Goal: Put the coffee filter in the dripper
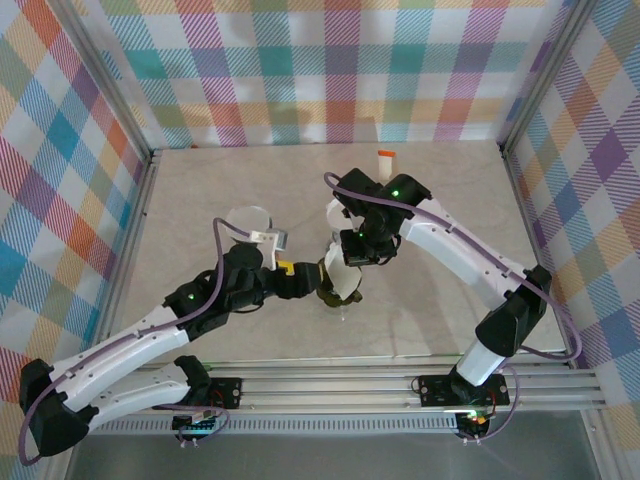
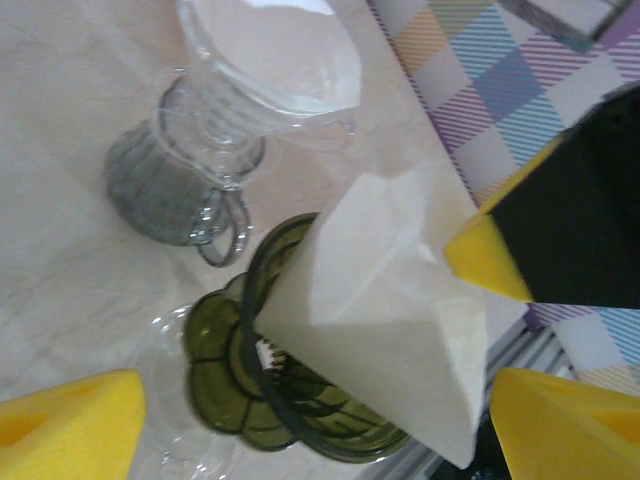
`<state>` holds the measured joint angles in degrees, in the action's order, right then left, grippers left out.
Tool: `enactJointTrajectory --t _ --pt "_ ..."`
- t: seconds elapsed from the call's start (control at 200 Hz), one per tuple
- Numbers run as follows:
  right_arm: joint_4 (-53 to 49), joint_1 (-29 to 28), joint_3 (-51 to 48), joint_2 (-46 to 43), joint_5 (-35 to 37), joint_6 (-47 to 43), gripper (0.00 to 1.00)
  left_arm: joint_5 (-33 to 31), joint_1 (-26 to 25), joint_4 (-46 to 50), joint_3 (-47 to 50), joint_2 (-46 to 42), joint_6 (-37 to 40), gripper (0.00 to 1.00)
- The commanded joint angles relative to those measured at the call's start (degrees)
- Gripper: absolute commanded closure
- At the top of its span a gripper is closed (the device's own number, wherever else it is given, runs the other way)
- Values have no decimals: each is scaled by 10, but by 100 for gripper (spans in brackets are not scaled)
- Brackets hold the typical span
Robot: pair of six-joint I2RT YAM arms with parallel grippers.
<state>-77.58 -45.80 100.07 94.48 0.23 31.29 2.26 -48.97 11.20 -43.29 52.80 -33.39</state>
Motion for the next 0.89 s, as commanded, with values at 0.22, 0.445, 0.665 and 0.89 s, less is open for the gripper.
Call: enactJointTrajectory --t 0.22,0.445,0.665,0.89 --pt "14 -2 -1 15 3 -1 100 35 7 -46 -25 39 2 23" --pt "20 -2 -9 4 9 -1 100 -7 11 -12 -29 58 -4 39" --pt "30 -1 -18 -16 14 0 94 -3 11 -1 -33 74 -4 46" --pt "97 -3 -81 -85 39 -10 73 -4 11 6 -31 84 -6 47"
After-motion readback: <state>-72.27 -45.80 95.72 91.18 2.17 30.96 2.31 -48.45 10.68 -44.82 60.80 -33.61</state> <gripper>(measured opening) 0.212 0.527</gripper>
